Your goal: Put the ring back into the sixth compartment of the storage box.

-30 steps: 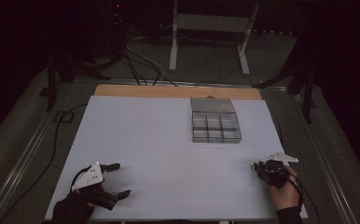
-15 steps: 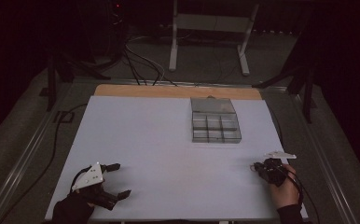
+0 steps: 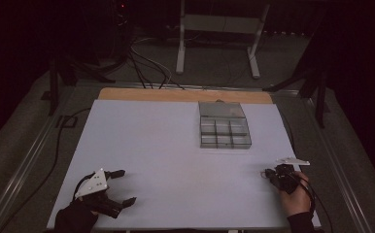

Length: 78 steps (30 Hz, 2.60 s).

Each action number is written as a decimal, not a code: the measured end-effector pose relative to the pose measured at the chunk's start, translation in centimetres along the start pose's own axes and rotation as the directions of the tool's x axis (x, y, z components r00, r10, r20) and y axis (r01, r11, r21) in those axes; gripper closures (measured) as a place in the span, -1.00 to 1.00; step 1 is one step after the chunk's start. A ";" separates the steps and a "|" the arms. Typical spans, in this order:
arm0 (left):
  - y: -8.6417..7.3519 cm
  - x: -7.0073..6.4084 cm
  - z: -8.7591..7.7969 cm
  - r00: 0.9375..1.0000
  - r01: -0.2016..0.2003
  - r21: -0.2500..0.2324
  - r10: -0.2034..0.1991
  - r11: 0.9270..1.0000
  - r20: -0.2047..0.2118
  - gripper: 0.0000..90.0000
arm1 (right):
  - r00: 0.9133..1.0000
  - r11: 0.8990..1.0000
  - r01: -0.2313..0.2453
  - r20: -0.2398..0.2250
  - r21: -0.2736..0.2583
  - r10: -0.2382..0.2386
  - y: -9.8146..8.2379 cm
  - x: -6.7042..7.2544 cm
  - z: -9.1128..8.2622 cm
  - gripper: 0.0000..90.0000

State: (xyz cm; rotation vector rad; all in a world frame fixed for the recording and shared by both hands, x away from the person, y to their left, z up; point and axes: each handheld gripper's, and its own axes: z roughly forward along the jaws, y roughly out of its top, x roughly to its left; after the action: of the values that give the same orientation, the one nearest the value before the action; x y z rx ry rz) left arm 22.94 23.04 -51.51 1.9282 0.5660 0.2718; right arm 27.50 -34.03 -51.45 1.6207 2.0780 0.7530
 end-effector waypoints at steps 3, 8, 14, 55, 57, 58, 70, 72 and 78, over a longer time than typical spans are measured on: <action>0.0 0.0 0.0 1.000 -0.002 0.004 0.002 1.000 -0.004 -0.98 | 1.000 1.000 -0.009 -0.006 -0.009 0.009 -0.1 -0.1 0.0 0.94; 0.0 0.0 -0.1 1.000 0.000 -0.002 0.000 1.000 -0.003 -0.98 | 1.000 1.000 -0.010 -0.007 -0.029 0.009 0.1 0.1 -0.4 0.95; 0.0 0.0 -0.1 1.000 -0.001 -0.001 0.001 1.000 -0.004 -0.98 | 1.000 0.999 -0.003 -0.010 -0.041 0.002 0.2 0.3 -0.8 0.95; 0.0 0.0 -0.1 1.000 0.002 -0.005 -0.002 1.000 -0.005 -0.98 | 0.996 0.994 0.055 -0.062 -0.092 -0.061 2.2 2.8 -2.9 0.95; 0.0 0.0 -0.1 1.000 0.004 -0.004 -0.004 1.000 -0.006 -0.98 | 0.996 0.994 0.055 -0.062 -0.096 -0.061 2.4 2.9 -2.9 0.95; 0.0 0.0 -0.1 1.000 0.004 -0.003 -0.004 1.000 -0.006 -0.98 | 0.996 0.994 0.057 -0.065 -0.097 -0.063 2.5 3.0 -2.9 0.95; 0.0 0.0 -0.1 1.000 0.005 -0.004 -0.005 1.000 -0.007 -0.98 | 0.993 0.990 0.082 -0.079 -0.111 -0.091 4.0 3.7 -2.8 0.95; 0.0 0.0 -0.1 1.000 0.004 -0.009 -0.004 1.000 -0.006 -0.98 | 0.992 0.990 0.087 -0.080 -0.112 -0.096 4.2 3.8 -2.7 0.95; 0.0 0.0 -0.1 1.000 0.009 -0.010 -0.009 1.000 -0.004 -0.98 | 0.991 0.989 0.091 -0.084 -0.117 -0.102 4.8 4.0 -2.6 0.95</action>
State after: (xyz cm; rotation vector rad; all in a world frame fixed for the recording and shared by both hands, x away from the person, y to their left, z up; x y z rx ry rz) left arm 22.90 23.19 -51.47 1.9152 0.5748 0.2722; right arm 28.57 -29.68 -46.35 1.4398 2.1180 0.9075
